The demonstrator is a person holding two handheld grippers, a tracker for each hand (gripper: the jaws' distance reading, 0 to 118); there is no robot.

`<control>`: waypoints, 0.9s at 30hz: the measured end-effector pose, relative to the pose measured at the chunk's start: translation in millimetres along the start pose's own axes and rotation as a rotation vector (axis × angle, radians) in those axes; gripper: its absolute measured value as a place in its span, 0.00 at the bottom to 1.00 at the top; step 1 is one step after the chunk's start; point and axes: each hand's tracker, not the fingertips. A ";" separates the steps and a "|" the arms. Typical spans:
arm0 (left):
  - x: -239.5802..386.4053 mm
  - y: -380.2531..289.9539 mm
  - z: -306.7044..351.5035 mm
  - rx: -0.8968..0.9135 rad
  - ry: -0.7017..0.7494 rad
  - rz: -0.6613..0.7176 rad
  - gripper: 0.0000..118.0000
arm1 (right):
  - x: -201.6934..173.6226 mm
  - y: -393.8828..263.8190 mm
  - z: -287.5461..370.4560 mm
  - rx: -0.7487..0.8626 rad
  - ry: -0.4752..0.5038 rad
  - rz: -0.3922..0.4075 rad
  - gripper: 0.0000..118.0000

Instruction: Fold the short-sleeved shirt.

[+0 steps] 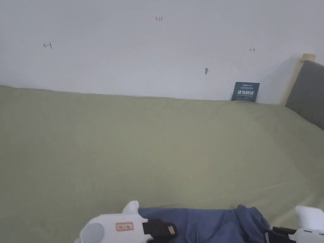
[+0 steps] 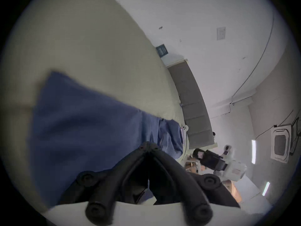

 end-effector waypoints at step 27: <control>-46.3 37.2 144.5 0.055 0.105 -0.057 0.00 | -34.3 1.2 -18.7 -0.048 0.025 0.107 0.05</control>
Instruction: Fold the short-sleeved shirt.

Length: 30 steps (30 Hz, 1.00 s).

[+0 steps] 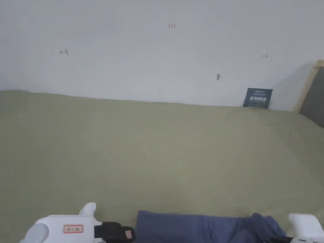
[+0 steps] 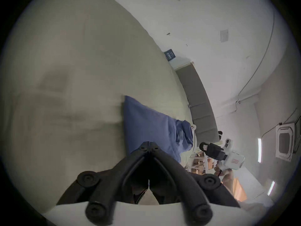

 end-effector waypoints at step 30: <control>-1.3 6.1 -9.1 0.007 -0.043 0.061 0.09 | -6.5 -3.4 0.9 -0.032 -0.011 -0.022 0.05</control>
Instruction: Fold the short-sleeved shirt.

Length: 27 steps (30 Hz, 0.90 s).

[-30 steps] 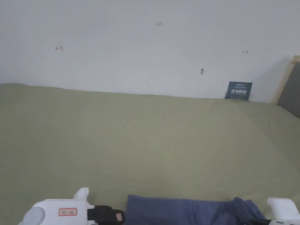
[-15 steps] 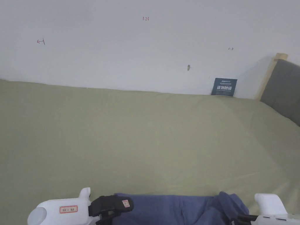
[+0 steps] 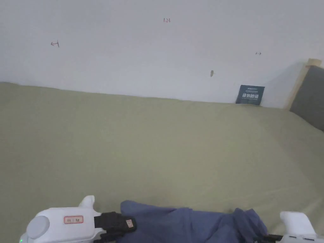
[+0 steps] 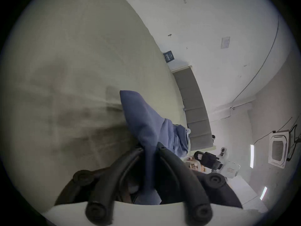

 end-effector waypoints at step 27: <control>148.1 -0.3 -37.7 -0.059 0.167 -0.133 0.09 | -14.4 8.7 -5.8 0.006 0.067 0.051 0.05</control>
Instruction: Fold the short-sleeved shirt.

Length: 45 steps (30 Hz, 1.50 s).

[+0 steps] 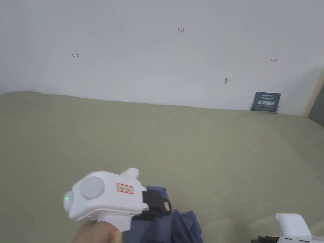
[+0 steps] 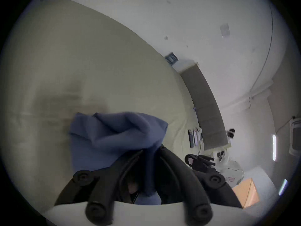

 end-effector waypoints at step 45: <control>-35.5 -78.4 -30.1 0.089 -0.226 -0.077 0.01 | -11.0 13.0 -9.3 0.025 0.045 -0.034 0.05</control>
